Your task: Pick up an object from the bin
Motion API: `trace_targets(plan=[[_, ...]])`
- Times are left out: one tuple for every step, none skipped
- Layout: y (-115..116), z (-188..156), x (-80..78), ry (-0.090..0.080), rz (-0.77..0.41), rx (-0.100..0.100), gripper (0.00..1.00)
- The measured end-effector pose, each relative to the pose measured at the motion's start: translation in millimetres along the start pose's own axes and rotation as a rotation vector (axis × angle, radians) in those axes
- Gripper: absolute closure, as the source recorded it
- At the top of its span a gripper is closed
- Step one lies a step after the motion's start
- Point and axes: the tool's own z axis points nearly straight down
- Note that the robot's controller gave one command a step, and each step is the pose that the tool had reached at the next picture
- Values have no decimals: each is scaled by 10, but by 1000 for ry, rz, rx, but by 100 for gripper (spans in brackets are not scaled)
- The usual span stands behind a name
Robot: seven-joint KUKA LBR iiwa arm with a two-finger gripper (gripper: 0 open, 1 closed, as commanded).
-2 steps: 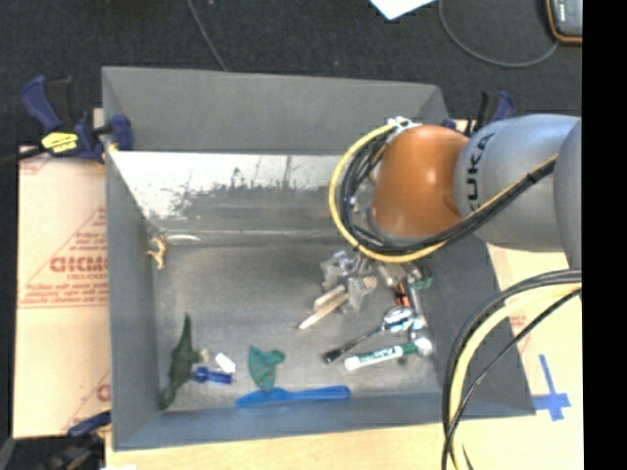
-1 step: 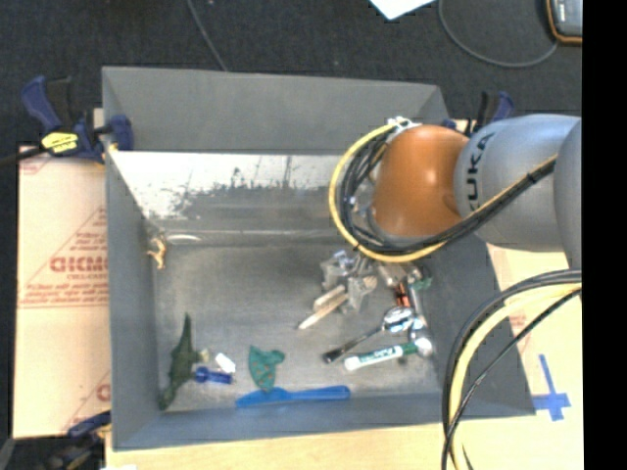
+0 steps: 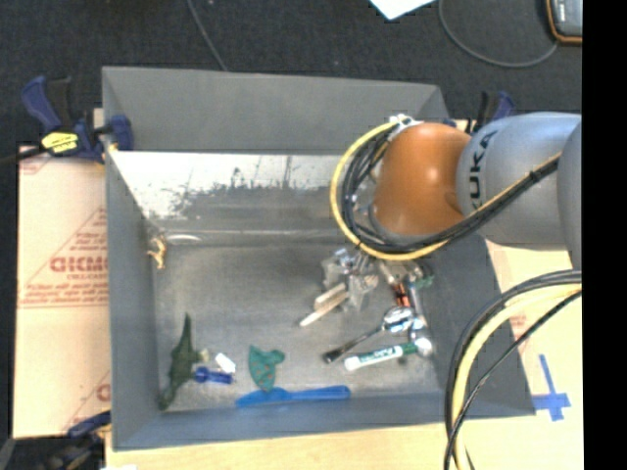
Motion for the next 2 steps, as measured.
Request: trace_targets(plan=[[-5,-67,-4,-1,0,1,100],[-4,-217,3,1,1,0,100]])
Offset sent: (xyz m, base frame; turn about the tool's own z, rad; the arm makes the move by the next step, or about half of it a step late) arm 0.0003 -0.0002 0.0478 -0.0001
